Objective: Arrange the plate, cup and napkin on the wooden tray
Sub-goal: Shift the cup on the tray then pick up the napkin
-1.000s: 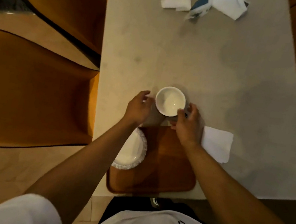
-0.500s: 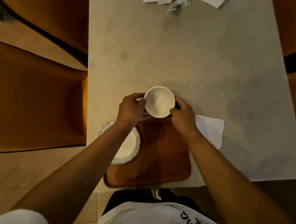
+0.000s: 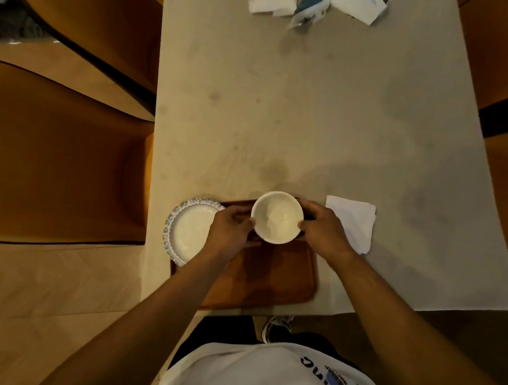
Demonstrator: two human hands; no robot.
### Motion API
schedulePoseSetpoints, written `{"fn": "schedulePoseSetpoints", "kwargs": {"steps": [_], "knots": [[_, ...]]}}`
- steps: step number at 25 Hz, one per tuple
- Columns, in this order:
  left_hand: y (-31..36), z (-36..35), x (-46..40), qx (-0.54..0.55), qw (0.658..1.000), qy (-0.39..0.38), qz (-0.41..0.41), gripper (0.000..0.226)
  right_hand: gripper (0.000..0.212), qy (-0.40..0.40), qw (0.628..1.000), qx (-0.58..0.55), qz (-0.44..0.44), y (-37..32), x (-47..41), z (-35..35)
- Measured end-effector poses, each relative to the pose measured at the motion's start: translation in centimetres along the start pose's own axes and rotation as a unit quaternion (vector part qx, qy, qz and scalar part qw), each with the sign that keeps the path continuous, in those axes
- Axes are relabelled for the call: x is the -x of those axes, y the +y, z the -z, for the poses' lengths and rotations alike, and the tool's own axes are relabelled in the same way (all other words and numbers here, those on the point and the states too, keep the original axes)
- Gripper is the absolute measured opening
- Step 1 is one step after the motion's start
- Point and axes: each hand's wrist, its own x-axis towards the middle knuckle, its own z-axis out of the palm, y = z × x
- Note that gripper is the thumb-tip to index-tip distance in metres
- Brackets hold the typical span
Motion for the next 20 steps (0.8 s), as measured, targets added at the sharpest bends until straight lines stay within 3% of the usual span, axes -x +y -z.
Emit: {"fn": "schedulePoseSetpoints", "kwargs": {"steps": [20], "knots": [[0.3,-1.2,-0.7,0.004,1.000,0.002,0.028,0.029,0.052,-0.001,1.000,0.024,-0.001,-0.4,-1.5,1.0]]}}
